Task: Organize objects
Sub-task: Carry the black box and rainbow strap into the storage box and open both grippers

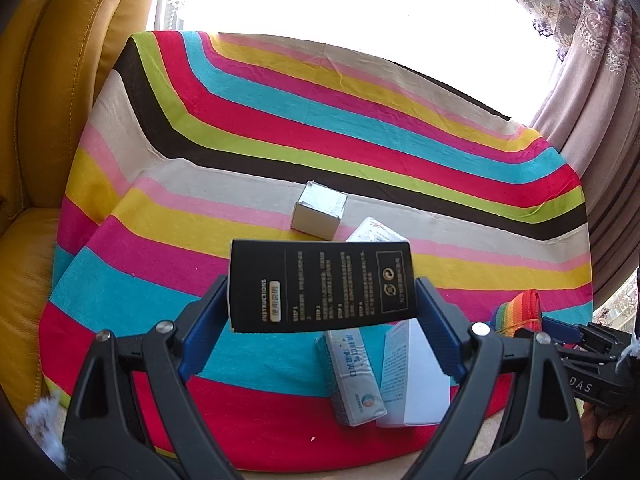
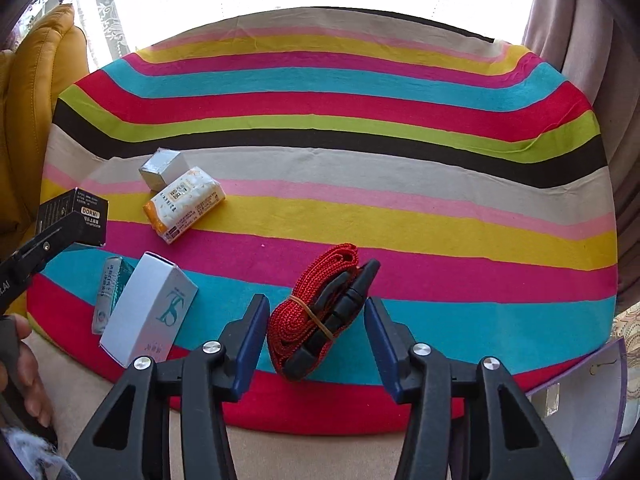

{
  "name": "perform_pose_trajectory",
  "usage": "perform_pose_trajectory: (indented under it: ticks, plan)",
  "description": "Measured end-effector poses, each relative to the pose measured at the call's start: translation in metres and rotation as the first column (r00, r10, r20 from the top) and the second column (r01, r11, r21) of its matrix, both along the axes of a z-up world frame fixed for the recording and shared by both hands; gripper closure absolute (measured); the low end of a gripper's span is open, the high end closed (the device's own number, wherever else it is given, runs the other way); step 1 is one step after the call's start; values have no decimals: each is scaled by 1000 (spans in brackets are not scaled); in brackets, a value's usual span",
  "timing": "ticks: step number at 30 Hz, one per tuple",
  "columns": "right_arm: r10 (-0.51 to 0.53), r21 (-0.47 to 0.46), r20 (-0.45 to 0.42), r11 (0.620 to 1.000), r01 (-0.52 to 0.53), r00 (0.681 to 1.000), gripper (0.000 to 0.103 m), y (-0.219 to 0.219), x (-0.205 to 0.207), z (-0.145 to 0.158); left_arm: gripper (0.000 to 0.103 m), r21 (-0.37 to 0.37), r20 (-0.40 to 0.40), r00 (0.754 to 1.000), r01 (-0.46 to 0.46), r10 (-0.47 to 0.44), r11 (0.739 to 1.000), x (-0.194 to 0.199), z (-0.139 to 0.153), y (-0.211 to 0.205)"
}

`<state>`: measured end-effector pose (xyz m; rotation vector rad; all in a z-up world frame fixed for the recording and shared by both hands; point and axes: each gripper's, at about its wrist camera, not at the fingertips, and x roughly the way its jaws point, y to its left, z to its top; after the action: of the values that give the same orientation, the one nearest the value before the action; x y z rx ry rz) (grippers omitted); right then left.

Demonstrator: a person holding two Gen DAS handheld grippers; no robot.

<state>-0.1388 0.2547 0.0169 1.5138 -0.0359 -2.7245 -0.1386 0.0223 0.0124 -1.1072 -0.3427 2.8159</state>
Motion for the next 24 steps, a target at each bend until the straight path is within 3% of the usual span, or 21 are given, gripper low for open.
perform_pose_trajectory:
  ticks: [5, 10, 16, 24]
  plan:
    - [-41, -31, 9, 999, 41, 999, 55, 12, 6, -5, 13, -26, -25, 999, 27, -27, 999, 4, 5, 8]
    - [-42, -34, -37, 999, 41, 998, 67, 13, 14, 1, 13, -44, -72, 993, 92, -95, 995, 18, 21, 26]
    - [-73, -54, -73, 996, 70, 995, 67, 26, 38, 9, 13, -29, -81, 980, 179, -181, 983, 33, 36, 52]
    - [-147, -95, -119, 986, 137, 982, 67, 62, 91, 25, 13, -15, -48, 947, 317, -317, 948, 55, 44, 103]
